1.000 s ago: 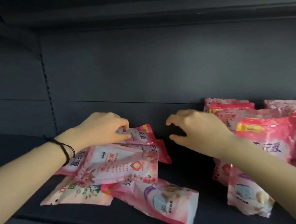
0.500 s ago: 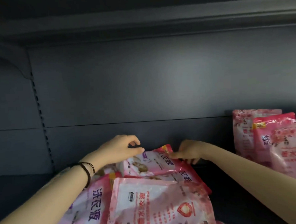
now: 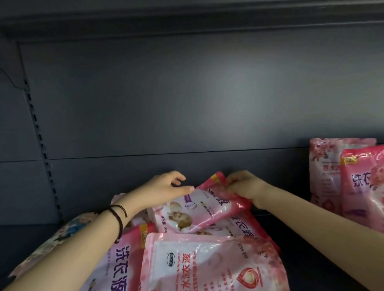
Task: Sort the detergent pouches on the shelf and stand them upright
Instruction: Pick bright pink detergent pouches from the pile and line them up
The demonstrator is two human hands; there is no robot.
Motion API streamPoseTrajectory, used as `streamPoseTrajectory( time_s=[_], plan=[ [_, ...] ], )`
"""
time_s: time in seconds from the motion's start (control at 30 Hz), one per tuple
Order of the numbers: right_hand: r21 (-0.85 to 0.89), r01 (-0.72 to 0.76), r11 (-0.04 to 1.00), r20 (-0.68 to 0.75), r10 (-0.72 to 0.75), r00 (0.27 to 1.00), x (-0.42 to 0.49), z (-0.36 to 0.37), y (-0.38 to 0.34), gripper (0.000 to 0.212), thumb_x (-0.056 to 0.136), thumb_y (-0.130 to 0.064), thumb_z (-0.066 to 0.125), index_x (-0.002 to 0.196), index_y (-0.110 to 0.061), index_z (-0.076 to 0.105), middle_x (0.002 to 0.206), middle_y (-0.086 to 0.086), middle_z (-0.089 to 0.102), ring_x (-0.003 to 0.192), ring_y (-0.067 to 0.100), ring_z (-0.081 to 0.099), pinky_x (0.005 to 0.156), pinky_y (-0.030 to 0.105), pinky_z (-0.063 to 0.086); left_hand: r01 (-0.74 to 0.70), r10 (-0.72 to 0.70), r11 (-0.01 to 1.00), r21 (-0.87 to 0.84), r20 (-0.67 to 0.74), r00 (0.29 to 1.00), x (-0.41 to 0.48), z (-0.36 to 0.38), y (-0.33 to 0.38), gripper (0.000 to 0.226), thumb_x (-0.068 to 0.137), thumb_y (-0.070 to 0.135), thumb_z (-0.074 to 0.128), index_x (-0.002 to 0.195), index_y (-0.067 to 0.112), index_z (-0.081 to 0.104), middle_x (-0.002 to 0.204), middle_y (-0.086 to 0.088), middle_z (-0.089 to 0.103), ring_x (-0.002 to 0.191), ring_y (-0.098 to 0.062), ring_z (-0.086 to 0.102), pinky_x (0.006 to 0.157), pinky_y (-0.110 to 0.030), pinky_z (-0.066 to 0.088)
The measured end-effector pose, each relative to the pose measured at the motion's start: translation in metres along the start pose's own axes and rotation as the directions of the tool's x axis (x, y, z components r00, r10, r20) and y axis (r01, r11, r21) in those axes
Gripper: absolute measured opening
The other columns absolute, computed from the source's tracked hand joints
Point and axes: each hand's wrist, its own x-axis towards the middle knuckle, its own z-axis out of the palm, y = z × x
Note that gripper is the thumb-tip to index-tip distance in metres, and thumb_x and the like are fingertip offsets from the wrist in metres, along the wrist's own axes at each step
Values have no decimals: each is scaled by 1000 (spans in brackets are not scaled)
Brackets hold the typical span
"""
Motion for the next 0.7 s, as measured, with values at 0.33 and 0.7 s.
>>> streamPoseTrajectory(
  time_s=[0.33, 0.7],
  plan=[
    [-323, 755, 570, 134, -762, 633, -63, -14, -84, 13, 84, -9, 70, 80, 1, 63, 83, 14, 58, 71, 15, 53, 68, 23, 43, -202, 101, 766, -611, -196, 975, -14, -6, 25, 42, 75, 33, 75, 112, 15, 67, 104, -6, 74, 93, -22, 71, 78, -33, 56],
    [342, 319, 884, -87, -309, 947, -80, -10, -60, 49, 75, -31, 78, 115, -16, 55, 108, 0, 66, 94, 14, 67, 78, 27, 54, -387, 17, 590, -709, -468, 883, -47, -20, 41, 12, 64, 21, 78, 75, 16, 78, 81, -8, 76, 72, -19, 73, 58, -24, 56]
  ],
)
